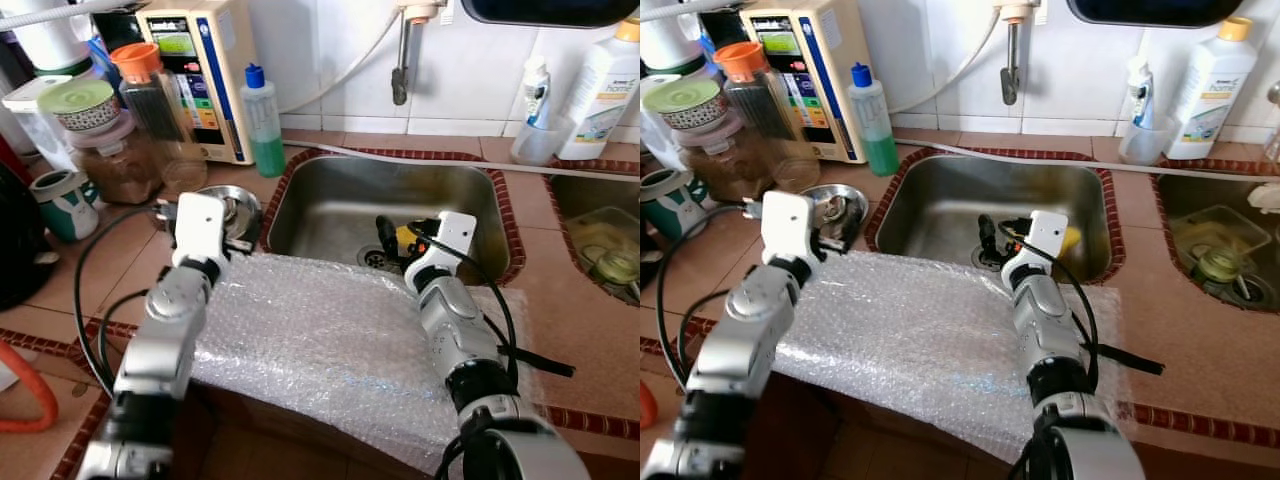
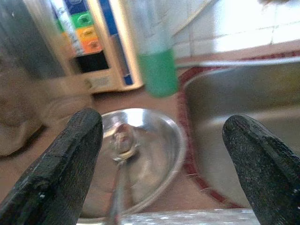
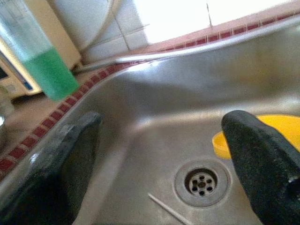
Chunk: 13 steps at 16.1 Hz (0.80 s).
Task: Kitchen organization
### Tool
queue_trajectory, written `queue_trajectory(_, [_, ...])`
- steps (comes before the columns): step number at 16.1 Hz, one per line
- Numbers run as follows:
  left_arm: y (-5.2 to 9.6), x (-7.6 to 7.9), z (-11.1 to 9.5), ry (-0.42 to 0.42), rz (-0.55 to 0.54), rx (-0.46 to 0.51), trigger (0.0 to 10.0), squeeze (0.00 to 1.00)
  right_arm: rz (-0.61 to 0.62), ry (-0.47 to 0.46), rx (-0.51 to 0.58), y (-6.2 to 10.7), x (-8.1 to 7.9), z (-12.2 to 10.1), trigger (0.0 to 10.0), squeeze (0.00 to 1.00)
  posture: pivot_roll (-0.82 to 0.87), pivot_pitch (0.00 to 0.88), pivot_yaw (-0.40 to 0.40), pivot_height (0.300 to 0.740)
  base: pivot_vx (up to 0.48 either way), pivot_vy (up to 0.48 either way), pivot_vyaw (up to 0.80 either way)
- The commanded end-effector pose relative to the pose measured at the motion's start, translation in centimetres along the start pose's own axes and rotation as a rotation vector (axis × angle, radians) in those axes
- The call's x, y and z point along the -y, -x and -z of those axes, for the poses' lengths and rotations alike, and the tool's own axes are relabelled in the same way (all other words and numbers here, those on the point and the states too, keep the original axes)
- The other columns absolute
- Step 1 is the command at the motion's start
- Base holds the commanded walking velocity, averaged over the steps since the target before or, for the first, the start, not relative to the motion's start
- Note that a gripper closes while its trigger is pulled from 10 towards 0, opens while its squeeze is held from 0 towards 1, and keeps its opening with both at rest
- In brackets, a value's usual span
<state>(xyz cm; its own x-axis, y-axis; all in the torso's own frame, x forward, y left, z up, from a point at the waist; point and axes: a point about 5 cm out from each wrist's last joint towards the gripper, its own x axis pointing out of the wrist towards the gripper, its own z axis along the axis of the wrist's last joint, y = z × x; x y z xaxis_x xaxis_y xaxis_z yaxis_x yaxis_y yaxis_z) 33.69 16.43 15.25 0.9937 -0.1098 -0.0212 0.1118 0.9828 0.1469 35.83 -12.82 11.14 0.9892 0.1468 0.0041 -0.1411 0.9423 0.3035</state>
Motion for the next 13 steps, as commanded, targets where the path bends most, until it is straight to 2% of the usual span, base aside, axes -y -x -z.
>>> queue_trajectory(1, [-0.5, -1.3, -0.1, -0.021, -0.050, -0.010, 10.0, 1.00, -0.036, 0.002, -0.005, 0.2, -0.6, -0.1, 10.0, 1.00, 0.04, 0.009, 0.112, 0.740, 0.000, 0.000, 0.00])
queue_trajectory(2, [-0.7, -1.8, -0.1, -0.027, -0.064, -0.017, 10.0, 1.00, -0.046, 0.001, -0.006, 0.4, -0.8, -0.1, 10.0, 1.00, 0.04, 0.009, 0.112, 0.740, 0.000, 0.000, 0.00])
queue_trajectory(3, [-1.6, -3.2, -0.1, -0.047, -0.101, -0.059, 10.0, 1.00, -0.085, 0.013, -0.006, 0.9, -1.3, -0.1, 10.0, 1.00, 0.03, 0.010, 0.112, 0.740, 0.000, 0.000, 0.00])
queue_trajectory(5, [-1.8, -3.6, -0.1, -0.052, -0.112, -0.076, 10.0, 1.00, -0.100, 0.016, -0.006, 1.1, -1.5, -0.1, 10.0, 1.00, 0.03, 0.010, 0.112, 0.740, 0.000, 0.000, 0.00])
queue_trajectory(6, [-2.6, -4.0, 0.0, -0.085, -0.092, -0.130, 10.0, 0.03, -0.162, 0.022, -0.009, 1.7, -2.5, -0.1, 10.0, 1.00, 0.03, 0.010, 0.113, 0.740, 0.000, 0.000, 0.00])
queue_trajectory(7, [-2.9, -4.1, 0.1, -0.100, -0.080, -0.147, 10.0, 0.00, -0.182, 0.022, -0.012, 2.0, -2.8, -0.1, 10.0, 1.00, 0.03, 0.010, 0.113, 0.740, 0.000, 0.000, 0.00])
queue_trajectory(8, [-3.2, -4.2, 0.1, -0.106, -0.076, -0.168, 10.0, 0.00, -0.227, 0.038, -0.017, 2.4, -3.5, 0.0, 10.0, 0.80, 0.03, 0.006, 0.120, 0.740, 0.000, 0.000, 0.00])
queue_trajectory(9, [-3.4, -4.3, 0.2, -0.107, -0.074, -0.182, 10.0, 0.00, -0.256, 0.055, -0.017, 2.7, -4.0, 0.0, 10.0, 0.75, 0.02, 0.006, 0.123, 0.740, 0.000, 0.000, 0.00])
queue_trajectory(10, [-3.5, -4.2, 0.9, -0.075, -0.050, -0.229, 10.0, 0.00, -0.292, 0.064, -0.009, 3.2, -4.6, -0.1, 10.0, 0.65, 0.01, 0.005, 0.129, 0.740, 0.000, 0.000, 0.00])
queue_trajectory(11, [-3.5, -4.2, 1.3, -0.053, -0.037, -0.258, 10.0, 0.00, -0.329, 0.055, -0.011, 3.5, -5.0, -0.2, 10.0, 0.49, 0.01, 0.006, 0.133, 0.740, 0.000, 0.000, 0.00])
queue_trajectory(12, [-3.5, -4.2, 1.7, -0.027, -0.025, -0.288, 10.0, 0.00, -0.387, 0.049, -0.016, 4.0, -5.6, -0.4, 10.0, 0.15, 0.00, 0.007, 0.135, 0.740, 0.000, 0.000, 0.00])
queue_trajectory(13, [-3.6, -4.3, 1.9, -0.025, -0.021, -0.301, 10.0, 0.00, -0.436, 0.050, -0.028, 4.4, -6.0, -0.4, 10.0, 0.12, 0.00, 0.007, 0.136, 0.740, 0.000, 0.000, 0.00])
